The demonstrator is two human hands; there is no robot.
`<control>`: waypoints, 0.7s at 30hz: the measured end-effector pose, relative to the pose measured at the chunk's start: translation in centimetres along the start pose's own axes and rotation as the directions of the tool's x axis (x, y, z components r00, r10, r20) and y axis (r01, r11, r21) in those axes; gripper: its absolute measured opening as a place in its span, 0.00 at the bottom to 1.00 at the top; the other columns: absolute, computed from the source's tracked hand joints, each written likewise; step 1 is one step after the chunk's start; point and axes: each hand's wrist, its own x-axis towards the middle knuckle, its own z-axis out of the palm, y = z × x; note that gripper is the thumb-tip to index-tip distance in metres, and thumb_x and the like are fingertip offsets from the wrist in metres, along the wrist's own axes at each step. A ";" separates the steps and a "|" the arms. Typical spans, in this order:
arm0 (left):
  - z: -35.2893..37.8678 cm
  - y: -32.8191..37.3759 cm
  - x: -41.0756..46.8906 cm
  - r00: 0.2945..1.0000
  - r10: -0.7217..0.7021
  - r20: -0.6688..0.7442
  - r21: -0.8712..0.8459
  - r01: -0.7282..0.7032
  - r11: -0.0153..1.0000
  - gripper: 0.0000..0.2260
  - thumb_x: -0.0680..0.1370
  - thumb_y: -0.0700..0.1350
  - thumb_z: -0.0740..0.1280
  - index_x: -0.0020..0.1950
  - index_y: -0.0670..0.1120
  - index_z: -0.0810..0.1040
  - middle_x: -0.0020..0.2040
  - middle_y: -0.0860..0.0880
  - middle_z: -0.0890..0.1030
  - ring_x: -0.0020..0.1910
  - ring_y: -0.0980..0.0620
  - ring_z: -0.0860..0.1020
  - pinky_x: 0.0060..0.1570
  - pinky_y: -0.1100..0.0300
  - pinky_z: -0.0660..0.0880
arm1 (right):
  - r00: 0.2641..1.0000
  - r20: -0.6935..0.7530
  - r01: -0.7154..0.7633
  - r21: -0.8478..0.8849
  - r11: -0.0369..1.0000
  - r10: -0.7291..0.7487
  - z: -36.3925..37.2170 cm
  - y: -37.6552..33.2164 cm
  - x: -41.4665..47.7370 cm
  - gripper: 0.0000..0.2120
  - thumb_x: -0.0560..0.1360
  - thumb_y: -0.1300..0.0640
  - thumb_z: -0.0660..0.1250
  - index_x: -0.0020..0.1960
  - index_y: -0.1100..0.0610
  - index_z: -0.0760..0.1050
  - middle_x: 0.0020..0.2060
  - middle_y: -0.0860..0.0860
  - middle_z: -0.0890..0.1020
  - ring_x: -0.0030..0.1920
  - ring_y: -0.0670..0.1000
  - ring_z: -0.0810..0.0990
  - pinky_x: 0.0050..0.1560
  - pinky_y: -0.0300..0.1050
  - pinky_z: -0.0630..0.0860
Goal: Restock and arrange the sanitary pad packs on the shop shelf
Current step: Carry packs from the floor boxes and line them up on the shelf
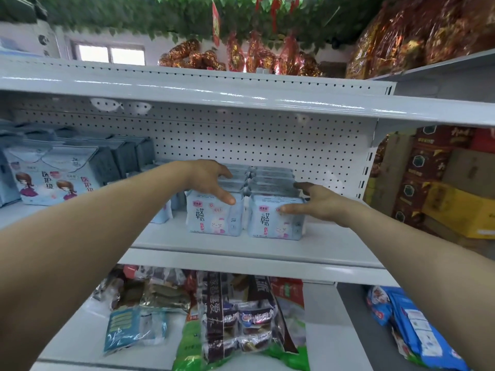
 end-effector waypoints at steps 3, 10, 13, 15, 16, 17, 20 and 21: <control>0.0 1.2 -1.0 0.997 -0.017 -0.078 -0.023 0.015 1.000 0.39 0.70 0.61 0.76 0.77 0.54 0.66 0.77 0.50 0.66 0.74 0.46 0.66 0.74 0.49 0.64 | 0.997 -0.075 0.001 -0.035 0.999 -0.004 -0.7 -0.5 -0.9 0.45 0.69 0.42 0.78 0.79 0.51 0.62 0.75 0.52 0.68 0.72 0.55 0.70 0.71 0.50 0.68; 1.5 4.2 -5.9 0.935 -0.063 -0.350 -0.124 0.020 0.992 0.36 0.70 0.49 0.79 0.75 0.48 0.69 0.72 0.43 0.71 0.70 0.42 0.70 0.64 0.51 0.70 | 0.978 -0.176 0.075 -0.189 0.979 -0.109 -2.7 -2.2 -5.4 0.37 0.70 0.49 0.79 0.75 0.50 0.68 0.71 0.54 0.73 0.67 0.55 0.74 0.64 0.46 0.71; 2.5 5.3 -8.8 0.897 -0.082 -0.435 -0.128 0.028 0.991 0.35 0.71 0.45 0.79 0.75 0.47 0.68 0.69 0.41 0.72 0.65 0.41 0.72 0.56 0.53 0.72 | 0.970 -0.172 0.124 -0.267 0.956 -0.174 -3.0 -3.3 -7.8 0.35 0.70 0.51 0.79 0.74 0.49 0.70 0.69 0.53 0.74 0.66 0.54 0.74 0.61 0.43 0.68; 3.1 5.8 -11.0 0.872 -0.095 -0.479 -0.130 0.037 0.991 0.33 0.72 0.44 0.78 0.74 0.47 0.69 0.68 0.41 0.71 0.64 0.40 0.73 0.51 0.56 0.72 | 0.967 -0.160 0.140 -0.312 0.940 -0.197 -2.9 -4.2 -9.3 0.34 0.71 0.52 0.79 0.74 0.48 0.70 0.69 0.53 0.75 0.67 0.54 0.74 0.61 0.44 0.69; 3.3 6.0 -11.9 0.862 -0.100 -0.498 -0.132 0.038 0.990 0.32 0.72 0.43 0.77 0.74 0.48 0.69 0.69 0.40 0.71 0.63 0.40 0.72 0.50 0.57 0.72 | 0.966 -0.158 0.144 -0.335 0.931 -0.207 -2.8 -4.7 -10.1 0.34 0.71 0.52 0.79 0.74 0.48 0.70 0.69 0.53 0.75 0.67 0.54 0.74 0.62 0.46 0.70; 3.5 6.2 -13.0 0.852 -0.105 -0.513 -0.135 0.041 0.990 0.32 0.73 0.43 0.77 0.74 0.48 0.69 0.69 0.40 0.70 0.63 0.40 0.72 0.50 0.57 0.71 | 0.963 -0.159 0.152 -0.353 0.923 -0.219 -2.6 -5.2 -11.0 0.34 0.71 0.52 0.79 0.74 0.48 0.69 0.69 0.53 0.75 0.67 0.54 0.74 0.63 0.47 0.71; 3.9 6.3 -16.0 0.839 -0.121 -0.531 -0.135 0.056 0.989 0.30 0.74 0.43 0.76 0.74 0.48 0.69 0.67 0.40 0.70 0.62 0.40 0.72 0.52 0.55 0.70 | 0.954 -0.166 0.172 -0.373 0.912 -0.248 -1.8 -6.4 -13.4 0.35 0.71 0.51 0.79 0.74 0.49 0.69 0.68 0.53 0.75 0.66 0.55 0.74 0.62 0.48 0.72; 4.0 6.2 -16.9 0.836 -0.121 -0.536 -0.134 0.058 0.989 0.30 0.74 0.43 0.76 0.74 0.48 0.69 0.66 0.41 0.70 0.62 0.41 0.72 0.54 0.55 0.70 | 0.954 -0.166 0.173 -0.378 0.909 -0.250 -1.5 -6.8 -14.2 0.34 0.71 0.51 0.78 0.74 0.49 0.69 0.68 0.53 0.75 0.66 0.55 0.74 0.61 0.47 0.72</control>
